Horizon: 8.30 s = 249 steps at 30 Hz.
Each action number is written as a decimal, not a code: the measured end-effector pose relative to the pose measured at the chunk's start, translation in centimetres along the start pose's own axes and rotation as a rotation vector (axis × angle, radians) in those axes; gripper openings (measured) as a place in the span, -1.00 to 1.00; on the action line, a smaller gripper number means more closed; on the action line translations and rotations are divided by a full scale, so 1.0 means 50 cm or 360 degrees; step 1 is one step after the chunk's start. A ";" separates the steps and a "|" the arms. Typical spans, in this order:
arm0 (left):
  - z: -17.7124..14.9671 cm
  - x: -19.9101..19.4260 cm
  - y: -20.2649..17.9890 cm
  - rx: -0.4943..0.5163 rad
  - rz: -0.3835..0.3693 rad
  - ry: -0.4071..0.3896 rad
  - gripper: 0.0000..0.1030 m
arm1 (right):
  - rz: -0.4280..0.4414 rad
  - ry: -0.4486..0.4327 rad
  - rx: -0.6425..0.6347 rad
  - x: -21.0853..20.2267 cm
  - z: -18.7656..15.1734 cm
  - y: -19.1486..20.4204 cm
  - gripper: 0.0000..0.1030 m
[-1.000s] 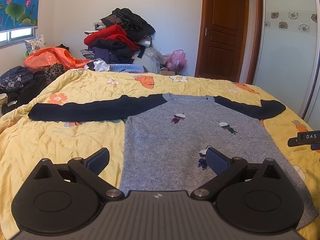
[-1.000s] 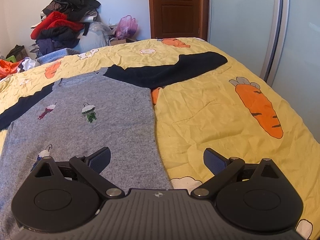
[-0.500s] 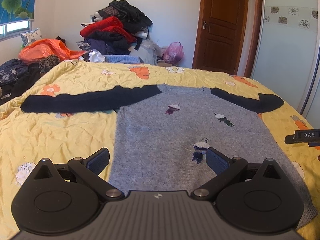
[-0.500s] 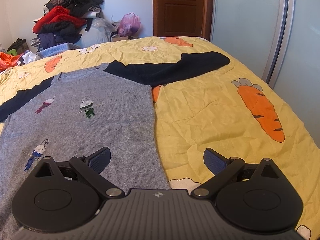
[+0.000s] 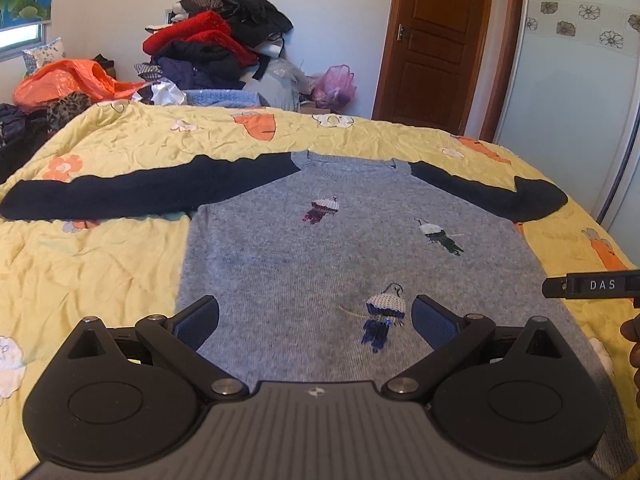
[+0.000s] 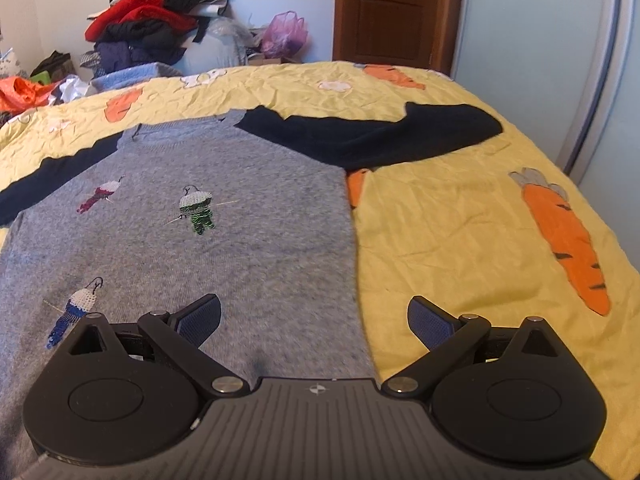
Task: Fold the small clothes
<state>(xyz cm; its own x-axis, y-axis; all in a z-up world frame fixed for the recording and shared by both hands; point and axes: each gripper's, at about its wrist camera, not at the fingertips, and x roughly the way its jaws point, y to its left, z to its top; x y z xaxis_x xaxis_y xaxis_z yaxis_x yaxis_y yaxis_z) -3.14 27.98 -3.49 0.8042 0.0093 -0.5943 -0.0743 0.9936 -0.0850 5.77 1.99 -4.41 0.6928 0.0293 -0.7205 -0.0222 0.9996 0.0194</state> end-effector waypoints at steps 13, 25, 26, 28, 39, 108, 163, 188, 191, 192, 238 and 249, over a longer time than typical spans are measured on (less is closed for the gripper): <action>0.055 0.132 -0.017 -0.0072 -0.0032 0.0066 1.00 | 0.0029 0.0043 -0.0080 0.092 0.062 0.039 0.92; 0.100 0.189 -0.026 -0.0086 -0.0025 0.0055 1.00 | 0.0077 0.0046 -0.0138 0.151 0.128 0.056 0.93; 0.104 0.193 -0.027 -0.0086 -0.0024 0.0052 1.00 | 0.0075 0.0047 -0.0155 0.157 0.134 0.059 0.92; 0.112 0.200 -0.029 -0.0084 -0.0022 0.0042 1.00 | 0.0077 0.0046 -0.0189 0.166 0.145 0.067 0.92; 0.138 0.253 -0.035 -0.0091 -0.0010 0.0040 1.00 | 0.0103 -0.0001 -0.0301 0.194 0.204 0.102 0.93; 0.084 0.341 0.011 -0.0183 -0.0060 0.0002 1.00 | 0.0207 -0.0652 0.1079 0.384 0.359 -0.525 -0.67; 0.283 0.479 -0.114 -0.0297 -0.0582 0.0236 -0.86 | 0.0795 -0.0329 0.0353 0.252 0.053 -0.052 0.46; 0.190 0.441 0.160 -0.0340 -0.0080 0.0116 -0.86 | 0.0771 -0.0463 0.0028 0.217 0.145 0.019 0.58; 0.179 0.439 0.167 -0.0356 -0.0092 0.0082 -0.84 | 0.0686 -0.0380 -0.0039 0.278 0.222 0.052 0.58; 0.178 0.439 0.168 -0.0360 -0.0095 0.0080 -0.83 | 0.0650 -0.0347 -0.0065 0.302 0.242 0.063 0.58; 0.098 0.225 0.843 -0.1655 0.0500 -0.0475 -0.17 | 0.0412 -0.0217 -0.0342 0.417 0.229 0.104 0.91; 0.110 0.215 0.813 -0.1387 0.0669 -0.0371 -0.89 | 0.0411 -0.0217 -0.0343 0.416 0.229 0.104 0.92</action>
<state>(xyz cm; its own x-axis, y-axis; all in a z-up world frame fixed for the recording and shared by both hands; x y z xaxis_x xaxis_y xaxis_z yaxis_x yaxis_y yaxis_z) 5.72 69.07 -8.94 0.7018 0.4563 -0.5471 -0.7120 0.4755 -0.5168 28.34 7.81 -11.35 0.7341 0.2953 -0.6115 -0.3503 0.9361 0.0315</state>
